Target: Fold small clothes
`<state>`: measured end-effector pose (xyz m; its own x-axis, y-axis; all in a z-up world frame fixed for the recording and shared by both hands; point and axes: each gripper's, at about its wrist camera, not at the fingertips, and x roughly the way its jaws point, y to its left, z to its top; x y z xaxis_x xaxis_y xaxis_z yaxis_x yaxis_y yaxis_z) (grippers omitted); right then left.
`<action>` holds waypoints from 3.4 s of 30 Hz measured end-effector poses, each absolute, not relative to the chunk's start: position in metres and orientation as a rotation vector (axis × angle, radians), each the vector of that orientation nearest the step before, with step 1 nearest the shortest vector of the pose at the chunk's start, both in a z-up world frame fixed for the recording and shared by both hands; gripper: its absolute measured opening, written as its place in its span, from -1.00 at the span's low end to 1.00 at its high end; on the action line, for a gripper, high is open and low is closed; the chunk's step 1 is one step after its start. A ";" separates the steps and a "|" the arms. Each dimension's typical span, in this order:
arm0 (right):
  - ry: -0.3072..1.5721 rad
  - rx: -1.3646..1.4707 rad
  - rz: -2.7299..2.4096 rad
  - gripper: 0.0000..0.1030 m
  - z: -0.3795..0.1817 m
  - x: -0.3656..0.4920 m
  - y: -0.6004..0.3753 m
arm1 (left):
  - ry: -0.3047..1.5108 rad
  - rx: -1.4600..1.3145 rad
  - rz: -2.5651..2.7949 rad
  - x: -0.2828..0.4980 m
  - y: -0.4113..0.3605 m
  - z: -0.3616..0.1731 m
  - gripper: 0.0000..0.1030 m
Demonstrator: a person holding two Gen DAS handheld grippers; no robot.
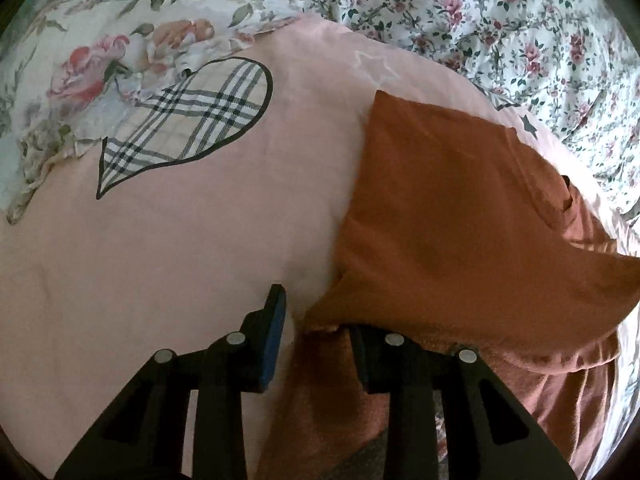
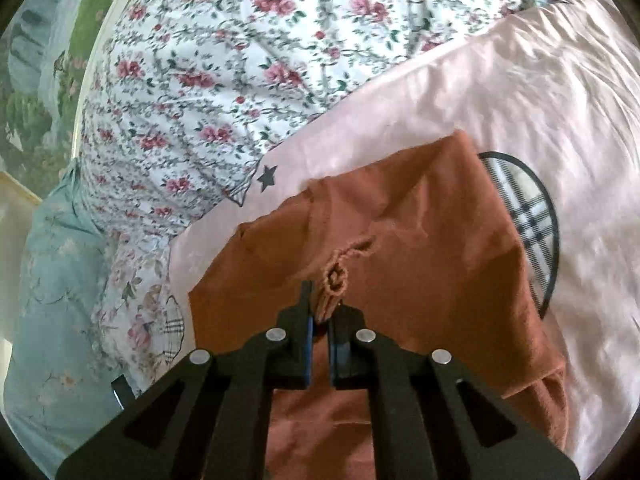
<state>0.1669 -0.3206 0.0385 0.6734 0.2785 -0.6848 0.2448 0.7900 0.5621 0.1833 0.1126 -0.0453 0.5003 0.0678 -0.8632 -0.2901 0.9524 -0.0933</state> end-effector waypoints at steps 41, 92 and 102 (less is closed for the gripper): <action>1.026 0.424 -0.106 -0.33 0.015 0.054 -0.305 | 1.107 -0.357 -0.029 0.065 0.134 -0.025 -0.25; 1.190 0.633 -0.021 -0.67 -0.030 -0.178 -0.322 | 1.320 -0.366 -0.336 -0.080 0.122 -0.063 -0.42; 1.186 0.654 0.039 -0.87 -0.032 -0.174 -0.316 | 1.232 -0.336 -0.335 -0.091 0.116 -0.058 -0.88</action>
